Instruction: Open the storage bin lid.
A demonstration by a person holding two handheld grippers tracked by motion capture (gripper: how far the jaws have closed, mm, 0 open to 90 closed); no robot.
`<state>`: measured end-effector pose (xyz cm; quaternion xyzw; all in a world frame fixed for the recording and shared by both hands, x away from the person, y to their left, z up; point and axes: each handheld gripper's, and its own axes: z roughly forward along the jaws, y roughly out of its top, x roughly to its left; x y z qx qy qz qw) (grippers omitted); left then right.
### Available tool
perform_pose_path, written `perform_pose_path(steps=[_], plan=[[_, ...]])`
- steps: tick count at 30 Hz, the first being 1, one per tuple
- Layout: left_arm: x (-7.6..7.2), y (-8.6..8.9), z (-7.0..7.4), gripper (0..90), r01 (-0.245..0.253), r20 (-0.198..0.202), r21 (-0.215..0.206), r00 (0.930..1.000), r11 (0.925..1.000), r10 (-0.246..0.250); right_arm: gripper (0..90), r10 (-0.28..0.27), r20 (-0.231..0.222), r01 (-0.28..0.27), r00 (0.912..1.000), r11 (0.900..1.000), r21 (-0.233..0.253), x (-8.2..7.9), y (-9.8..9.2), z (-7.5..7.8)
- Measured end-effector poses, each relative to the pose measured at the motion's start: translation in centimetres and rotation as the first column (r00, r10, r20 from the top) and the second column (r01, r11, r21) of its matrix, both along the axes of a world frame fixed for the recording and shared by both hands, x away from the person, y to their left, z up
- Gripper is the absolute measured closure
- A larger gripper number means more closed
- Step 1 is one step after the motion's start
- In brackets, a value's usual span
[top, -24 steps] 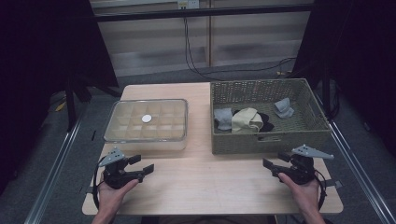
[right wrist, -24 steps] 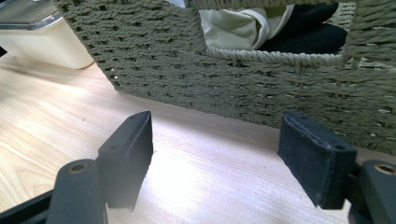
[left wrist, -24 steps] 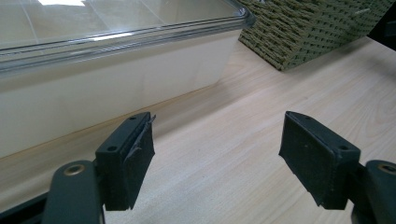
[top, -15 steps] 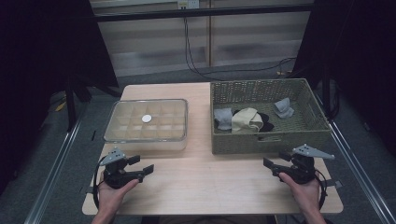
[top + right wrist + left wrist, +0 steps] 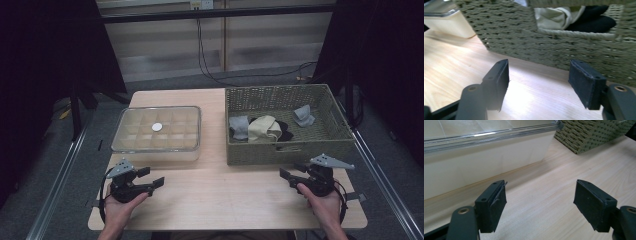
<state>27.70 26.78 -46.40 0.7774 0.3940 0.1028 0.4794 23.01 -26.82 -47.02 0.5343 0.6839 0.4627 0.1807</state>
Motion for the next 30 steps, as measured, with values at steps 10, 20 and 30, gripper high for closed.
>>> perform_pose_path(steps=[10, 20, 30], plan=[[-0.2, 0.5, 0.7, 29.0, 0.001, 0.007, -0.008, 1.0000, 1.0000, -0.001, 30.1, 0.063, -0.025, -0.063, 0.9977, 0.998, 0.021, 0.2, 1.3, 1.5], [0.4, 1.5, 1.6, 27.8, -0.040, -0.024, -0.043, 0.9990, 0.9983, 0.039, 27.0, 0.111, -0.040, -0.111, 0.9930, 0.994, 0.001, 0.6, 2.5, 2.2], [0.6, 2.1, 2.3, 21.8, -0.009, -0.018, -0.017, 0.9998, 0.9998, 0.008, 28.6, 0.153, -0.011, -0.153, 0.9882, 0.988, 0.009, 2.0, 4.3, 3.8]])
